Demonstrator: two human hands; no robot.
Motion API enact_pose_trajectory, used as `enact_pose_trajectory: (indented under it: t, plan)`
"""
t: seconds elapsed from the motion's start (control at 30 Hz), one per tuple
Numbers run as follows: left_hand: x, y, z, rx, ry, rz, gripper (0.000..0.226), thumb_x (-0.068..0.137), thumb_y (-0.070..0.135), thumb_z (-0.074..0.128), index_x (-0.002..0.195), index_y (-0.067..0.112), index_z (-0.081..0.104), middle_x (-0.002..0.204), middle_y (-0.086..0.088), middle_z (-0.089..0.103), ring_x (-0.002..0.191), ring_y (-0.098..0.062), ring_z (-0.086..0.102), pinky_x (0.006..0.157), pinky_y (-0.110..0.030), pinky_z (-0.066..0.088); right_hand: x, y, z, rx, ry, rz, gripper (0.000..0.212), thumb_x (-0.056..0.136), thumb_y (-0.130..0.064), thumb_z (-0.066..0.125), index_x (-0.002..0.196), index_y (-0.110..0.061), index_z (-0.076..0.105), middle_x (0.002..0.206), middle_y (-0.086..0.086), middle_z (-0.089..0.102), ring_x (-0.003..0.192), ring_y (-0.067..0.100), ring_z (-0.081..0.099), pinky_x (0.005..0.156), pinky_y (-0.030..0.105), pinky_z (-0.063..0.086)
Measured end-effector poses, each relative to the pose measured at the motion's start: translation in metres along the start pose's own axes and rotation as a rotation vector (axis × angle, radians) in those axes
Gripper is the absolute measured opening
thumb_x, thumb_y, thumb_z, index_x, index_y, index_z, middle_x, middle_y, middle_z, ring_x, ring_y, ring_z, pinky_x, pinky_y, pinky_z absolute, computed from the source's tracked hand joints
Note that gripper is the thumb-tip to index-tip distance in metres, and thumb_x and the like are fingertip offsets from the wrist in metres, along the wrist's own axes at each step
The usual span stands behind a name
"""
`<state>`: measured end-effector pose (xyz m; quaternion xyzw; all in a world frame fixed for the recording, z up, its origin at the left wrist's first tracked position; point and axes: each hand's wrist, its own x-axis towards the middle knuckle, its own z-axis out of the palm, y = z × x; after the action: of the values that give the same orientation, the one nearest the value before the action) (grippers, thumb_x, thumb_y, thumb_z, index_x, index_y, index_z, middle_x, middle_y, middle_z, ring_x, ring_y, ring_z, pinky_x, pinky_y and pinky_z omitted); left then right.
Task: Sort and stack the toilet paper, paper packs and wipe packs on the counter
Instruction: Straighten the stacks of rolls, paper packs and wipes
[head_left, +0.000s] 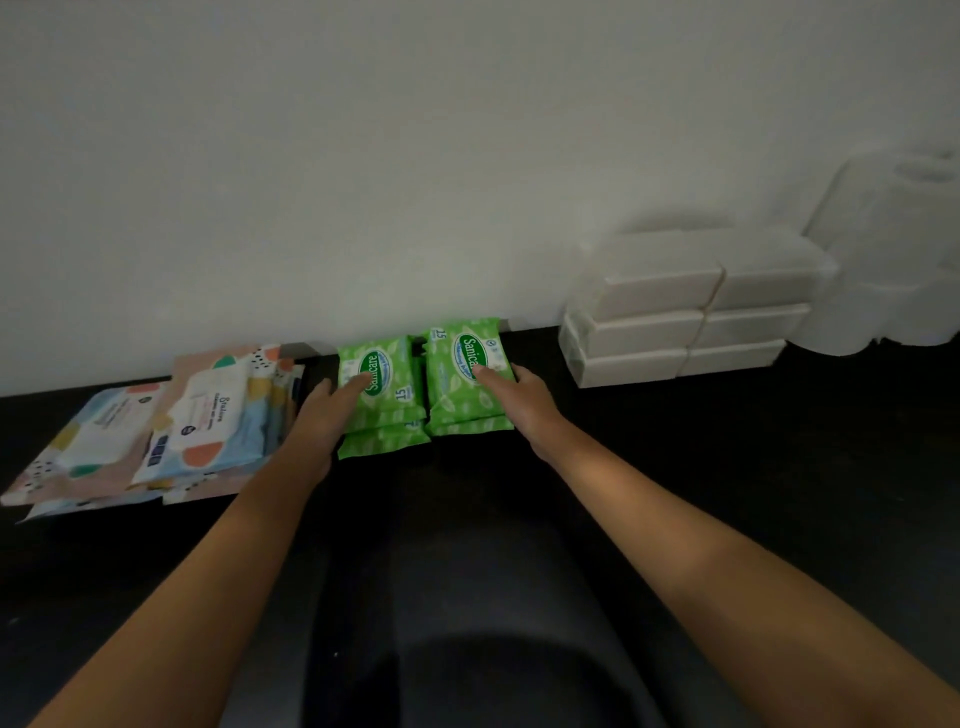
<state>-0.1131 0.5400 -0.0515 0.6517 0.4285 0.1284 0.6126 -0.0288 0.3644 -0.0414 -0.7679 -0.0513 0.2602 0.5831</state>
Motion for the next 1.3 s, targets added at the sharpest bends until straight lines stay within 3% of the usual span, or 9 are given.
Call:
enact_pose_trajectory:
  t: [0.1, 0.2, 0.6, 0.83, 1.13, 1.3]
  plan:
    - [-0.001, 0.0, 0.001, 0.009, -0.04, 0.036, 0.05, 0.092, 0.023, 0.054, 0.137, 0.008, 0.042, 0.14, -0.013, 0.048, 0.113, -0.026, 0.053, 0.091, -0.034, 0.042, 0.003, 0.004, 0.001, 0.025, 0.014, -0.013, 0.043, 0.085, -0.035, 0.062, 0.12, -0.01, 0.062, 0.117, 0.011, 0.067, 0.107, 0.024, 0.064, 0.099, 0.041, 0.049]
    - [0.001, -0.004, 0.0, 0.001, -0.071, 0.067, 0.035, 0.091, 0.017, 0.056, 0.125, 0.01, 0.055, 0.124, -0.016, 0.061, 0.1, -0.027, 0.06, 0.091, -0.041, 0.049, 0.005, 0.004, 0.0, 0.016, 0.007, -0.02, 0.043, 0.085, -0.035, 0.063, 0.12, -0.01, 0.063, 0.116, 0.011, 0.068, 0.106, 0.024, 0.065, 0.099, 0.04, 0.05]
    - [0.001, -0.008, -0.002, 0.004, -0.12, 0.07, 0.035, 0.091, 0.015, 0.053, 0.127, 0.013, 0.054, 0.123, -0.015, 0.062, 0.109, -0.033, 0.061, 0.096, -0.05, 0.049, 0.012, 0.008, 0.0, 0.019, 0.0, -0.04, 0.04, 0.084, -0.033, 0.065, 0.116, -0.009, 0.066, 0.113, 0.013, 0.069, 0.105, 0.025, 0.066, 0.099, 0.041, 0.05]
    - [-0.005, -0.005, 0.01, -0.021, -0.152, 0.08, 0.035, 0.092, 0.012, 0.052, 0.127, 0.012, 0.054, 0.122, -0.015, 0.061, 0.101, -0.028, 0.06, 0.09, -0.043, 0.05, 0.016, 0.01, -0.009, 0.05, 0.029, -0.042, 0.038, 0.084, -0.031, 0.065, 0.115, -0.01, 0.066, 0.112, 0.013, 0.07, 0.104, 0.025, 0.067, 0.098, 0.041, 0.05]
    - [-0.002, -0.003, 0.014, -0.056, -0.151, 0.079, 0.032, 0.092, 0.01, 0.052, 0.125, 0.012, 0.055, 0.121, -0.016, 0.062, 0.099, -0.029, 0.061, 0.083, -0.042, 0.052, 0.02, 0.008, -0.01, 0.036, 0.028, -0.056, 0.039, 0.085, -0.032, 0.063, 0.118, -0.011, 0.065, 0.114, 0.012, 0.069, 0.105, 0.024, 0.066, 0.098, 0.039, 0.05]
    - [0.002, 0.0, 0.014, -0.045, -0.162, 0.07, 0.032, 0.092, 0.01, 0.051, 0.124, 0.013, 0.056, 0.121, -0.015, 0.062, 0.105, -0.033, 0.061, 0.087, -0.045, 0.052, 0.023, 0.006, -0.01, 0.012, 0.025, -0.057, 0.039, 0.086, -0.034, 0.061, 0.118, -0.012, 0.064, 0.115, 0.01, 0.069, 0.106, 0.023, 0.065, 0.099, 0.038, 0.049]
